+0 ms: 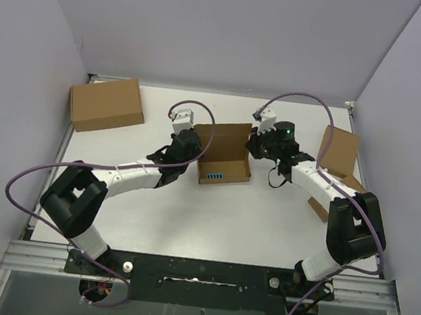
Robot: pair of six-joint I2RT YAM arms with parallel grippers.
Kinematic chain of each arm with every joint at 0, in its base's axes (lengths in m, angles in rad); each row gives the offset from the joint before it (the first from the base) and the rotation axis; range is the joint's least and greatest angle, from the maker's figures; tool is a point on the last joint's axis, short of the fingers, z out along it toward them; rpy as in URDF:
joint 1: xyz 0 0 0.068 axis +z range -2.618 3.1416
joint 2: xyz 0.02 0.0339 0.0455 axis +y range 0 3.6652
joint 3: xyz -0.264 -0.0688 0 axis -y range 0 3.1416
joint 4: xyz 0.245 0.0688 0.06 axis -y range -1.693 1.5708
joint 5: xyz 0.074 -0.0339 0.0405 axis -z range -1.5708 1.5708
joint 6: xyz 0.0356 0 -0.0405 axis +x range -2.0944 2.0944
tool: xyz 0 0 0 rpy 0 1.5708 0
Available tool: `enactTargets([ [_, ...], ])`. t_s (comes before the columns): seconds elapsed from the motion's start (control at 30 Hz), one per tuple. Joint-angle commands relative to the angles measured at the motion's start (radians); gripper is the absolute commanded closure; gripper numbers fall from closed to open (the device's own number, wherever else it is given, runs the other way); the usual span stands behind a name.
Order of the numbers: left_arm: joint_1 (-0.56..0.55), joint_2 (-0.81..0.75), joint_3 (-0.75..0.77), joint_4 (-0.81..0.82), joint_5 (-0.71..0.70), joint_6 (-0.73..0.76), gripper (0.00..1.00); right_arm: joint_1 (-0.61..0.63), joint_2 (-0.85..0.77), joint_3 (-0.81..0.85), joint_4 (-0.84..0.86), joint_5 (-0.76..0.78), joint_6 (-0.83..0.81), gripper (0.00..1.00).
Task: Fold the paper box
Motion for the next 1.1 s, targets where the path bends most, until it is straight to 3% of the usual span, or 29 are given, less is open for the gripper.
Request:
enactTargets([
  [0.0,-0.052,0.018,0.036,0.0,0.013,-0.062,1.0,0.038,-0.054,-0.026,0.02,-0.048,0.04,1.0],
  [0.63,-0.134,-0.043,-0.117,0.083,-0.071,-0.05,1.0,0.071,-0.171,-0.161,-0.017,0.016,0.071,0.95],
  [1.07,-0.16,-0.104,-0.205,0.173,-0.062,0.061,1.0,0.077,-0.246,-0.237,-0.002,0.017,0.075,0.89],
])
